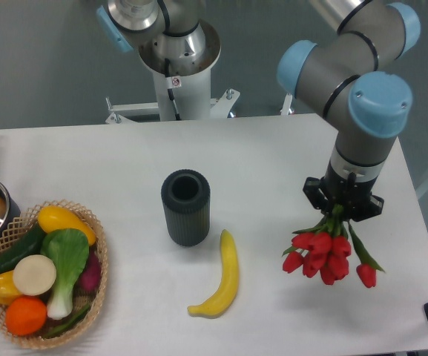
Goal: Insert the flowers into the vase
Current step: 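Carry the red tulip bunch with the gripper toward the black vase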
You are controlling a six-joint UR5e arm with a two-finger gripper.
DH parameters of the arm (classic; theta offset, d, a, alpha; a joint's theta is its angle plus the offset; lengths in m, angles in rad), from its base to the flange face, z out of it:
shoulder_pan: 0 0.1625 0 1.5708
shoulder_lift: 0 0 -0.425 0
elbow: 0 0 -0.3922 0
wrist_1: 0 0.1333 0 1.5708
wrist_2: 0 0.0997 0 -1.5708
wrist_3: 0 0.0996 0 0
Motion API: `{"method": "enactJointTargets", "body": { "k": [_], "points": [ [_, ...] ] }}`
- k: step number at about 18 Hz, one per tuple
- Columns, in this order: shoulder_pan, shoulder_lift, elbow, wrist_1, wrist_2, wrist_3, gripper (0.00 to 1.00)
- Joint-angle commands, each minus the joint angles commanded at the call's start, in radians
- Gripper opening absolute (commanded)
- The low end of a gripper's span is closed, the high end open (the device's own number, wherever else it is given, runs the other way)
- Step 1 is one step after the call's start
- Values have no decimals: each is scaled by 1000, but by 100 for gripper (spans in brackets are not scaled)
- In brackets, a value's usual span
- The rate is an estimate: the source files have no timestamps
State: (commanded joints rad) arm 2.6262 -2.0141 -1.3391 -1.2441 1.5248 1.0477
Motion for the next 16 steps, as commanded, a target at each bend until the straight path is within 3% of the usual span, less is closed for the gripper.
{"method": "enactJointTargets", "body": {
  "k": [6,10,12,16],
  "points": [
    [3,29,12,6,-70,3,0],
    [5,80,3,21,-207,2,0],
    [3,119,-29,90,-323,0,0],
    [5,196,-149,342,-526,-72,0]
  ]
}}
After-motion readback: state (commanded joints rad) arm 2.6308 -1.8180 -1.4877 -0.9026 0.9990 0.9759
